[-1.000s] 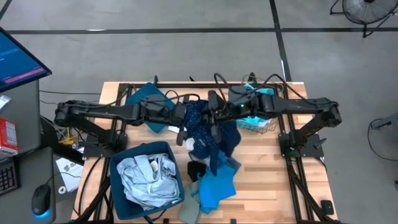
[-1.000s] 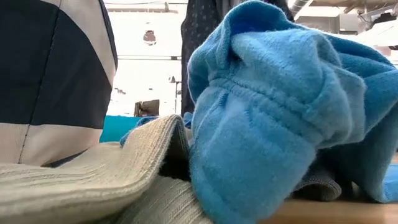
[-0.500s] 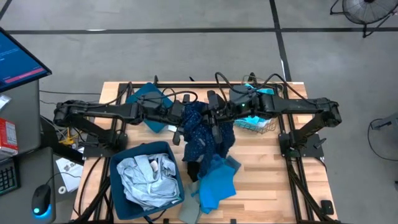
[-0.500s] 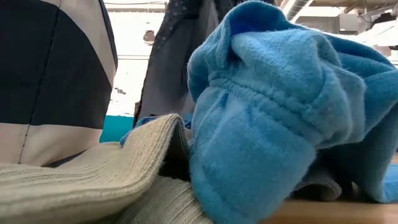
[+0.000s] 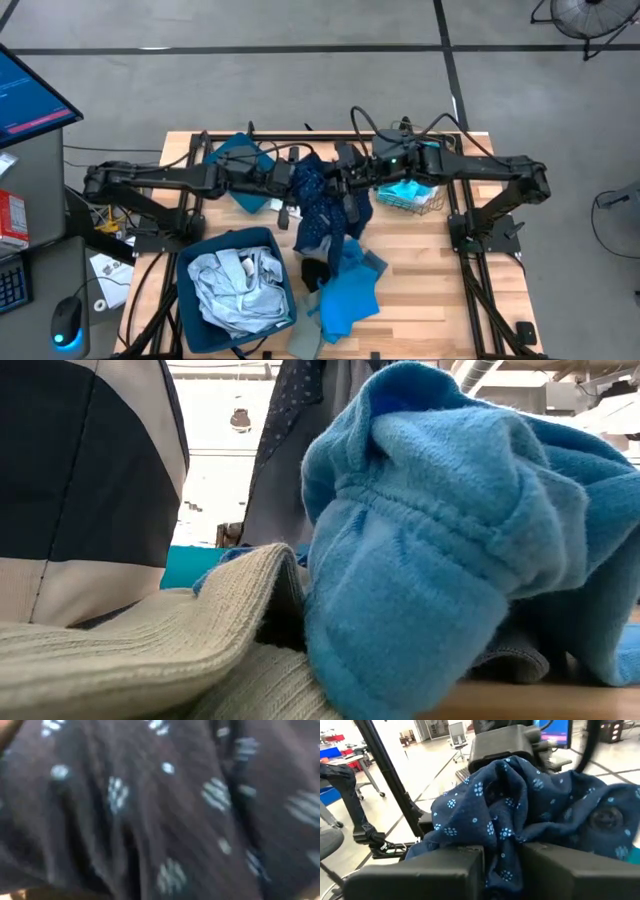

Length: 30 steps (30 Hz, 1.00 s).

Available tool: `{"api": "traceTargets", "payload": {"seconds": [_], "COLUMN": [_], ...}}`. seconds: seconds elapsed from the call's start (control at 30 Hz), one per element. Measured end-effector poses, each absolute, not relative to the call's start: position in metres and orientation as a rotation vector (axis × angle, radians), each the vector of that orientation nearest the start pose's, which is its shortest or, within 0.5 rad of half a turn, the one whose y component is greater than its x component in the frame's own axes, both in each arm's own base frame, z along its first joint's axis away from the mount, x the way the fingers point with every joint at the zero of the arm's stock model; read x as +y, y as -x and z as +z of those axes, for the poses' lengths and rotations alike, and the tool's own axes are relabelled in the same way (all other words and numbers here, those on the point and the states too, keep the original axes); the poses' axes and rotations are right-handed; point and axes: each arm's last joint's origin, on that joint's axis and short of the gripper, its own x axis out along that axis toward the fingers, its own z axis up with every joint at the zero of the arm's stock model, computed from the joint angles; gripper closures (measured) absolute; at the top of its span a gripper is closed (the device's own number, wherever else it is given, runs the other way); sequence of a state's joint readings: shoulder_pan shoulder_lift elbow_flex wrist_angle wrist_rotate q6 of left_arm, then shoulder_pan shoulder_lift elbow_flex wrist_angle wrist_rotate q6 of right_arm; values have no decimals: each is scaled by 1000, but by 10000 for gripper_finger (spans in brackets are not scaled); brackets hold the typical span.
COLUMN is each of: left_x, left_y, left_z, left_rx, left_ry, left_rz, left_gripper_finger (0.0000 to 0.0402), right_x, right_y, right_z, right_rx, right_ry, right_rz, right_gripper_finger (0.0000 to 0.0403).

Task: Pick & Place Cloths
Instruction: Put the blue patterned shirt into the blue basket

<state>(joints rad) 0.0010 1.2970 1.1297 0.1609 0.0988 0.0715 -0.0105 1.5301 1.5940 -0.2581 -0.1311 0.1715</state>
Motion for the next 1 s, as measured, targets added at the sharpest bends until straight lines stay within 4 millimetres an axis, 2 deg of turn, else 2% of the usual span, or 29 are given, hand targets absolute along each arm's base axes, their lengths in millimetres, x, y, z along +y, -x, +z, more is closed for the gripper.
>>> {"api": "traceTargets", "payload": {"seconds": [0.1,0.23,0.33,0.5,0.63,0.8,0.9,1.0], "left_x": [-3,-10,-16,-23,-26,-28,-25,-22], "left_y": [-281,-248,-225,-170,-136,-98,-82,-75], "left_z": [386,412,425,451,451,439,423,405], "left_rx": [-2,-82,-119,-244,-156,36,183,345], "left_ry": [-56,-29,-24,95,270,504,554,557], "left_rz": [-93,-139,-170,-290,-376,-456,-371,-247], "left_gripper_finger": [363,363,363,363,363,363,363,363], "right_x": [-2,-2,-1,-2,-3,-4,-5,-5], "right_y": [-330,-300,-285,-260,-254,-255,-261,-270], "right_z": [437,465,475,491,492,491,485,478], "right_rx": [161,54,16,-43,-28,-16,21,58], "right_ry": [-162,-119,-98,-80,-67,-74,-78,-84], "right_rz": [101,105,108,106,102,96,96,96], "right_gripper_finger": [336,313,301,293,292,292,292,292]}}
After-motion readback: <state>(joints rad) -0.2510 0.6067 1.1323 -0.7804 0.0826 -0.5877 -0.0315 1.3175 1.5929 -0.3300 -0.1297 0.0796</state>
